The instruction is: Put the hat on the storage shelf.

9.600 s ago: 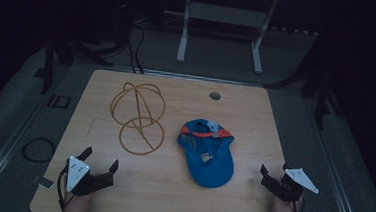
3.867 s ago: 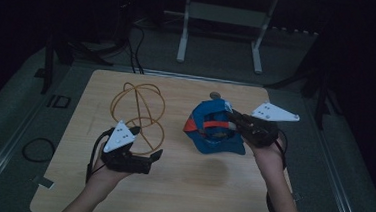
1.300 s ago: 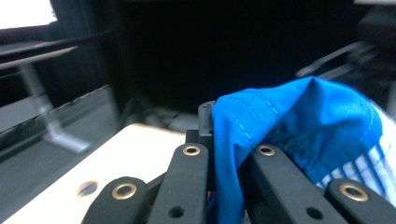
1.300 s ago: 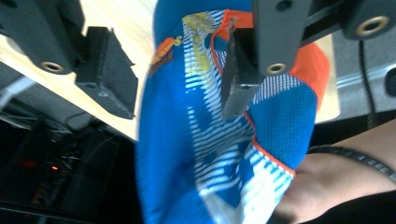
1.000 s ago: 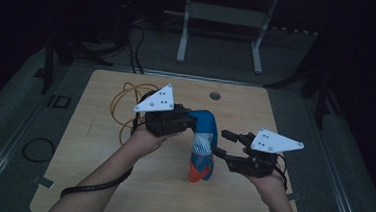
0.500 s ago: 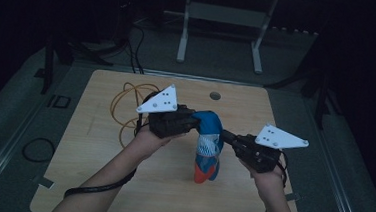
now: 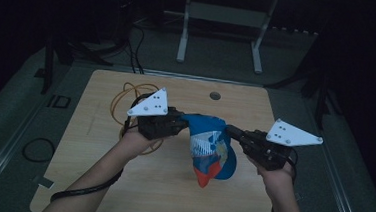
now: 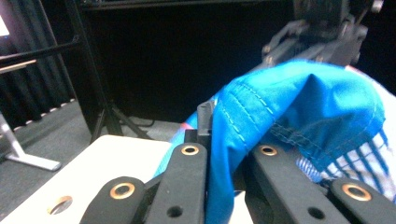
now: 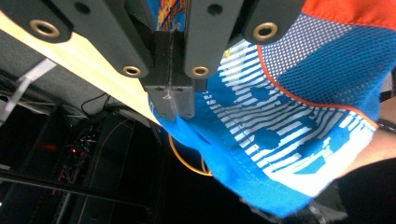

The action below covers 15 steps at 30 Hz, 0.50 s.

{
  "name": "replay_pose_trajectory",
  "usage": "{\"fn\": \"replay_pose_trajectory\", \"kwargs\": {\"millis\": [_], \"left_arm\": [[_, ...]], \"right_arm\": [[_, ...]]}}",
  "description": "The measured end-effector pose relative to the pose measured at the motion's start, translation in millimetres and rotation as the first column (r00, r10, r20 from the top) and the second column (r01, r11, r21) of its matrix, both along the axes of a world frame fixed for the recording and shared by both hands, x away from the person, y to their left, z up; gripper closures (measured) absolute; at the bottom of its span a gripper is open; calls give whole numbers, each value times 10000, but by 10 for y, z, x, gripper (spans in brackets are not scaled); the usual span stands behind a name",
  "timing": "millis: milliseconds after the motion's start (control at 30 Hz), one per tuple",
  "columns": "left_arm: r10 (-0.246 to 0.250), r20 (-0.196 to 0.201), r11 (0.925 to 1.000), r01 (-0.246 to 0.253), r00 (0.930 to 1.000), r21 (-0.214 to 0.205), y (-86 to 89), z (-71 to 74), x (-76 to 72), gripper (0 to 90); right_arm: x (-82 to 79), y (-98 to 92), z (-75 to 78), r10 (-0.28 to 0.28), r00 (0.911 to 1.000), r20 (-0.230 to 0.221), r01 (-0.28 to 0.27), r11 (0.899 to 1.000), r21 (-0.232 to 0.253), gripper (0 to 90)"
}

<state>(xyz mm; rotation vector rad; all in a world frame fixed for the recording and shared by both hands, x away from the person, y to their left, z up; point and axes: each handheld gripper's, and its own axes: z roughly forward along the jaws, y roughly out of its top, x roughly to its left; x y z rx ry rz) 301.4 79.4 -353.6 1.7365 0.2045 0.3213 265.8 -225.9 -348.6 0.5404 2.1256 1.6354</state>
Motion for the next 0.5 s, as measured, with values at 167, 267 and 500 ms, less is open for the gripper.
{"fn": "replay_pose_trajectory", "kwargs": {"millis": [167,267,500], "left_arm": [[121,-1,9994,-121,9999,328,49,-12,-37,651],[360,37,9984,-361,9993,440,110,-15,-81,580],[1088,100,9860,-1092,9940,1262,264,-95,-172,575]], "right_arm": [[5,-13,85,-44,9999,111,44,10000,11,900],[0,-15,132,-126,9997,229,126,9999,-27,900],[-17,-32,213,-201,9992,344,198,9998,82,900]]}}
